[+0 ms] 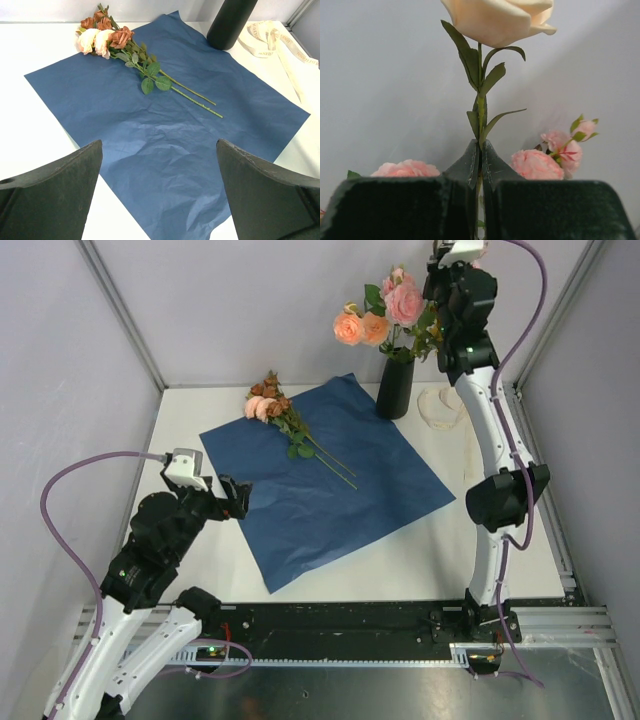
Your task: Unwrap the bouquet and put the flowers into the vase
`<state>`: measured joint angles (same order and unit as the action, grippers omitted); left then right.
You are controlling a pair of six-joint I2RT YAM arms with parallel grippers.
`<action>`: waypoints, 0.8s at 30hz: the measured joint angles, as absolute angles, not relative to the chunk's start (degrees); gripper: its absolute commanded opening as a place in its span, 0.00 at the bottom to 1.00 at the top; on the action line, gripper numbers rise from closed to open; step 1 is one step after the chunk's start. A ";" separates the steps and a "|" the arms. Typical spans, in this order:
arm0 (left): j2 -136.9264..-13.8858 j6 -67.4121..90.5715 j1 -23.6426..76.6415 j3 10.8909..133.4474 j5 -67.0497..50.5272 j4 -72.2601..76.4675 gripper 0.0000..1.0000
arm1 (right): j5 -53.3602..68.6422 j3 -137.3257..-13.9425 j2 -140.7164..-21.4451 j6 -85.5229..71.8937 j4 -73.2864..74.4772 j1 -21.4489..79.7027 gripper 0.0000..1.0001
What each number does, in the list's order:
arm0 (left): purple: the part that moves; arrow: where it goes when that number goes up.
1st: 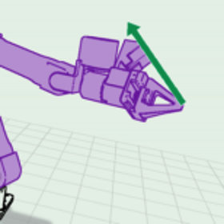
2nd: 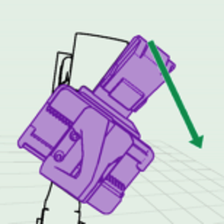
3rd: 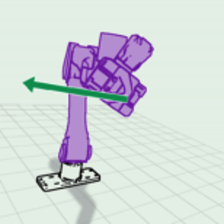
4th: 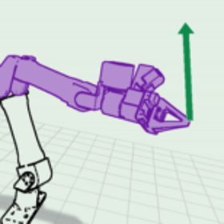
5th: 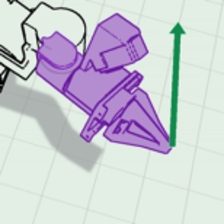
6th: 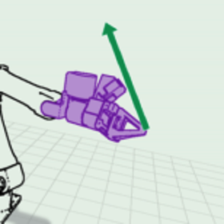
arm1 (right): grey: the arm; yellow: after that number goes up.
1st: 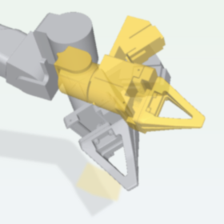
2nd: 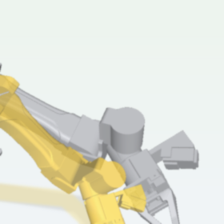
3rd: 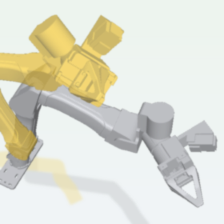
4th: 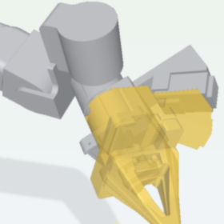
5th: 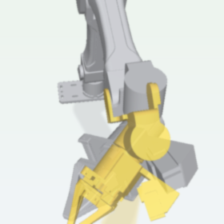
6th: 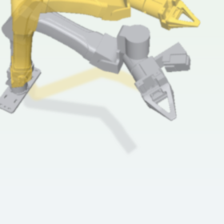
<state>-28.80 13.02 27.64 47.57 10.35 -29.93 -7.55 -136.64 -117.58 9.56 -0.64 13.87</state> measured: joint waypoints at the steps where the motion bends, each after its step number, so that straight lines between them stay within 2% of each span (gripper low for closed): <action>1: -28.82 13.02 27.64 47.57 10.35 -29.93 1.00 | -7.44 -136.62 -118.21 9.61 -0.86 13.96 0.00; 12: -28.88 13.02 27.64 47.57 10.39 -29.95 1.00 | -5.96 -135.26 -124.90 10.11 -3.01 14.92 0.00; 24: -29.19 13.02 27.64 47.57 10.61 -29.95 1.00 | -7.31 -126.98 -124.84 8.01 -4.14 15.49 0.42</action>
<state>-29.19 13.02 27.64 47.57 10.61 -29.95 -7.31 -126.98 -124.84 8.01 -4.14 15.49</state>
